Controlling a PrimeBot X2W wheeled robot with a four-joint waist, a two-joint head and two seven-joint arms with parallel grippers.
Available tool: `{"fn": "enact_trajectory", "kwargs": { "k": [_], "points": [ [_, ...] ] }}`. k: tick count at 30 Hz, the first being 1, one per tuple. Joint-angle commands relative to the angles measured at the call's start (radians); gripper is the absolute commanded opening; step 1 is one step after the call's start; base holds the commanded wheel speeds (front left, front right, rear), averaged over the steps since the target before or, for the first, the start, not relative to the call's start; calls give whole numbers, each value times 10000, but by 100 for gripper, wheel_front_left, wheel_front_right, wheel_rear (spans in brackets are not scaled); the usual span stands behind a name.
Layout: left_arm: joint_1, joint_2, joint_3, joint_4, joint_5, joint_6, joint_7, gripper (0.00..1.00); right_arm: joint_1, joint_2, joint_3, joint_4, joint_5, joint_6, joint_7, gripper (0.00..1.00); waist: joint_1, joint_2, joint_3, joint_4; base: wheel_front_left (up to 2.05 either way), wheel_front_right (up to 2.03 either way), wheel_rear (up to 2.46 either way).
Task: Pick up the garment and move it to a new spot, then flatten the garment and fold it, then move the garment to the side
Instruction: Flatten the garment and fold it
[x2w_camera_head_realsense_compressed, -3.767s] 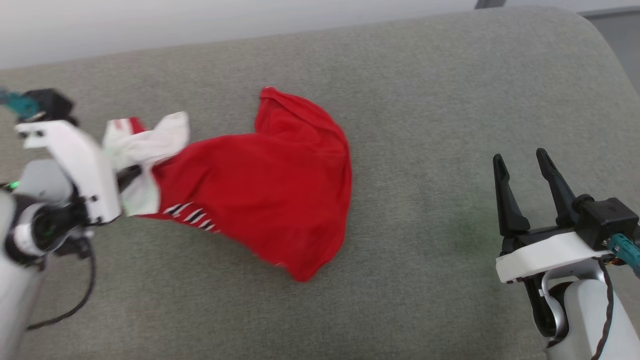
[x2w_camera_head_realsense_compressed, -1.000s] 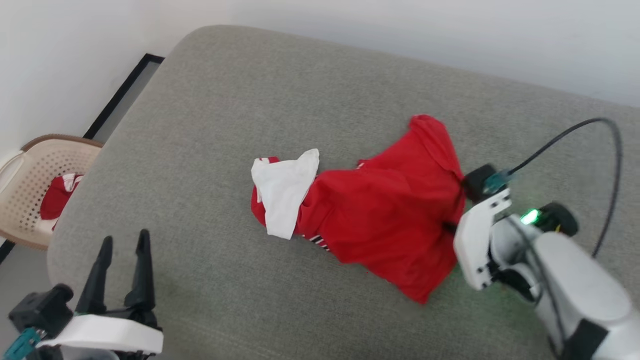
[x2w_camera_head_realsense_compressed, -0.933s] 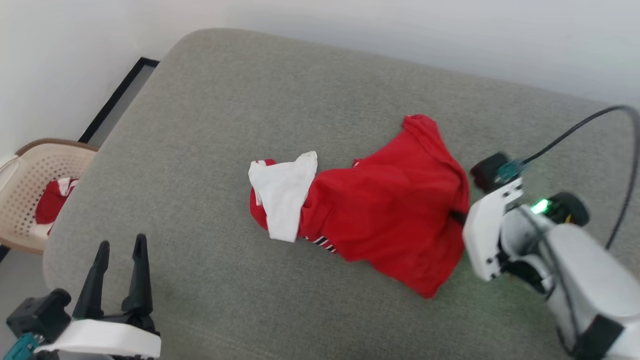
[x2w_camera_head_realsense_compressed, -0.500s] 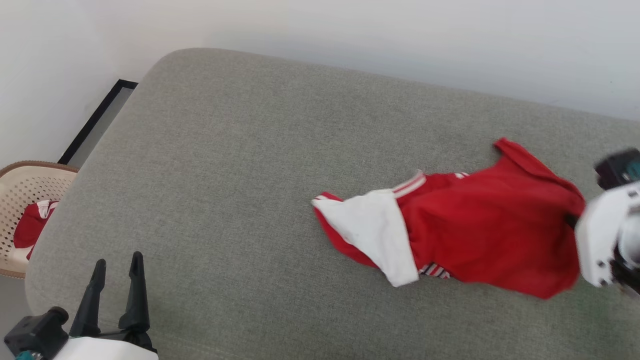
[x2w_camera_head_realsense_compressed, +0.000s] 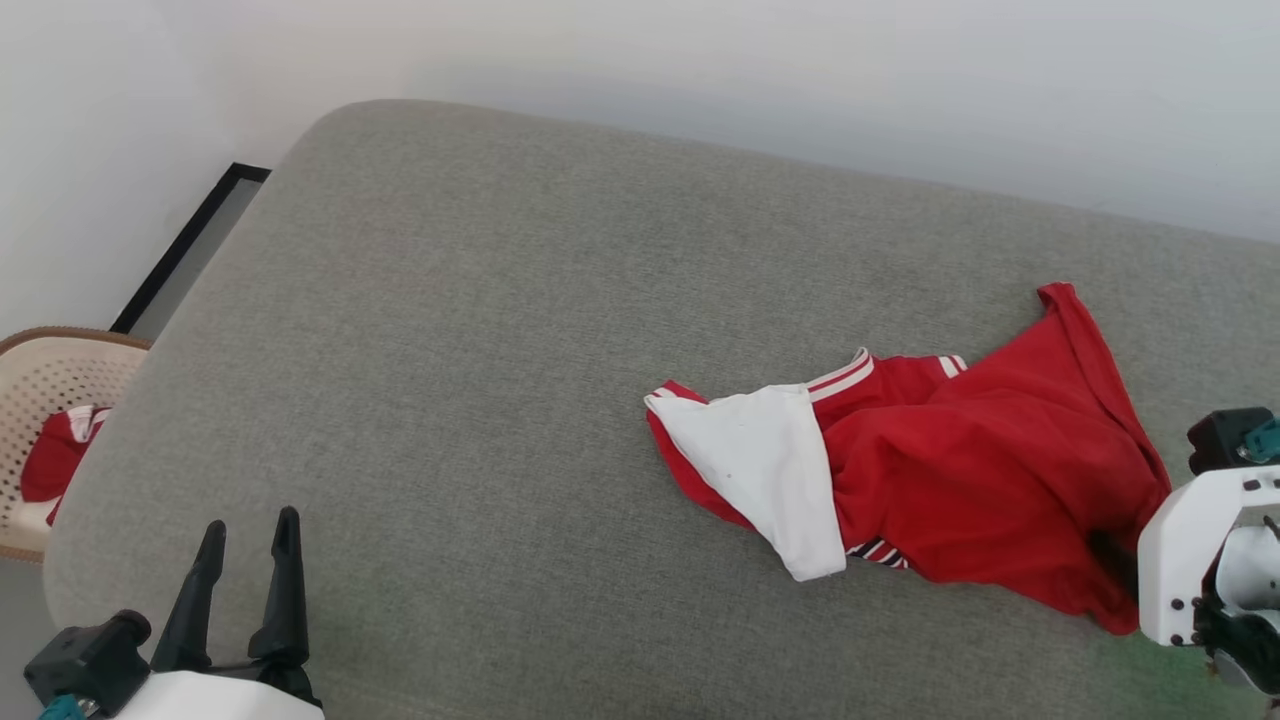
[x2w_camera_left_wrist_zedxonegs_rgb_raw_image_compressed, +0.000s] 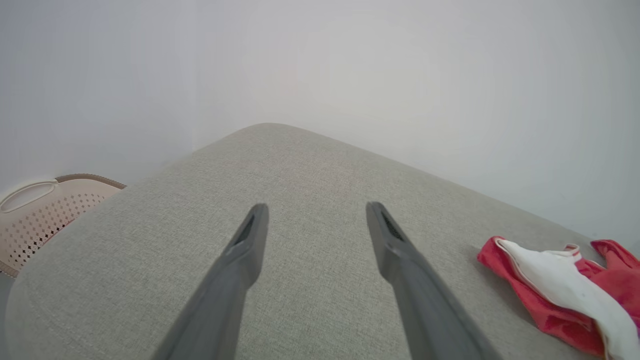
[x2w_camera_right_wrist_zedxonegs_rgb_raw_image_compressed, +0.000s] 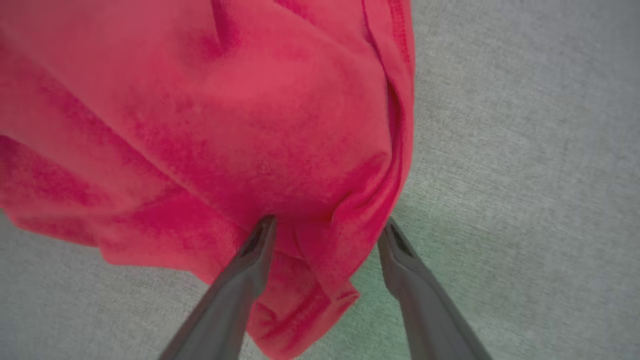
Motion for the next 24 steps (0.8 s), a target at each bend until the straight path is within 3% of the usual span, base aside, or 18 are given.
{"fn": "enact_trajectory", "kwargs": {
  "k": [1,11,17,24],
  "points": [
    [-100,81,2,5,37,-26,-52,100,-75,19,-5,-187,-84,-17,-108,100,0,0,-8,-81,0,0,0],
    [-549,829,-801,-99,-476,-27,222,100,77,220,-205,-2004,16,-17,-297,100,0,0,-24,-690,0,0,0],
    [-1216,1567,-1406,-506,-1101,-27,1231,100,194,644,-294,-3128,-206,-14,-862,100,0,0,93,-1141,0,0,0],
    [-2598,2516,-2238,-1059,-2064,-27,3233,100,155,1474,-568,-3980,-1071,-14,-2772,100,0,0,320,-1957,0,0,0]
  ]
}}
